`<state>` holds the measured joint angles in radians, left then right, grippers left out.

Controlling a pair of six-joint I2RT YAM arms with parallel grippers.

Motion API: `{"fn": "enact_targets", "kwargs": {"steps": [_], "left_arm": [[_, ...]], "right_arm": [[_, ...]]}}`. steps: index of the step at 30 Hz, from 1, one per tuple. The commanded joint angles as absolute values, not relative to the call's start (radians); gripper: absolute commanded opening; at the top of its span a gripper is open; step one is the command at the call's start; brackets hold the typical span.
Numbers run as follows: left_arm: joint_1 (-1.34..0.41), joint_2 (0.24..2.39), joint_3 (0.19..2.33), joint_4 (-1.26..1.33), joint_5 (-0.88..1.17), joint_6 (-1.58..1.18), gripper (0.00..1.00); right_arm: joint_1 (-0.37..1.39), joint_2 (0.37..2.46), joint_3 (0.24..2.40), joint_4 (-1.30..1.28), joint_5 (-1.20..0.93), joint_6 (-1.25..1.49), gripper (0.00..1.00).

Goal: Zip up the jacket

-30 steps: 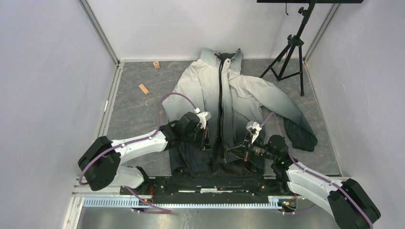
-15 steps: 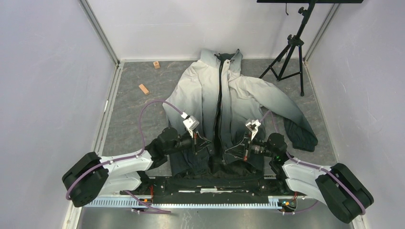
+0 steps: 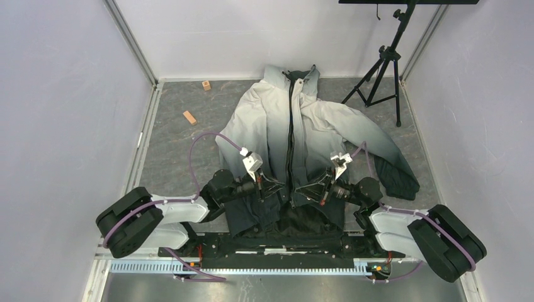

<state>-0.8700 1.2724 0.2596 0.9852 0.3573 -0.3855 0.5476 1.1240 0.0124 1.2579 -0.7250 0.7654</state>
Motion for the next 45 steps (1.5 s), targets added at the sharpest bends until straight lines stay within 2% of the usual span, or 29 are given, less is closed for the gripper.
{"fn": "enact_targets", "kwargs": {"steps": [1, 12, 21, 34, 40, 45], "left_arm": [[-0.870, 1.257, 0.261, 1.128, 0.387, -0.406, 0.02], [-0.870, 1.201, 0.247, 1.092, 0.345, -0.406, 0.02], [-0.870, 1.149, 0.230, 1.103, 0.301, -0.448, 0.02], [-0.870, 1.208, 0.219, 1.249, 0.264, -0.526, 0.02], [-0.869, 1.191, 0.207, 1.241, 0.220, -0.521, 0.02], [-0.870, 1.162, 0.203, 1.220, 0.176, -0.531, 0.02]], "right_arm": [[0.547, 1.152, -0.176, 1.389, -0.675, 0.774, 0.00], [0.531, 1.229, -0.232, 1.587, -0.655, 0.829, 0.00], [0.519, 1.193, -0.243, 1.565, -0.643, 0.813, 0.00], [0.518, 1.402, -0.277, 1.954, -0.645, 0.959, 0.00], [0.517, 1.285, -0.304, 1.896, -0.607, 0.952, 0.00], [0.517, 1.107, -0.294, 1.723, -0.600, 0.927, 0.00]]}}
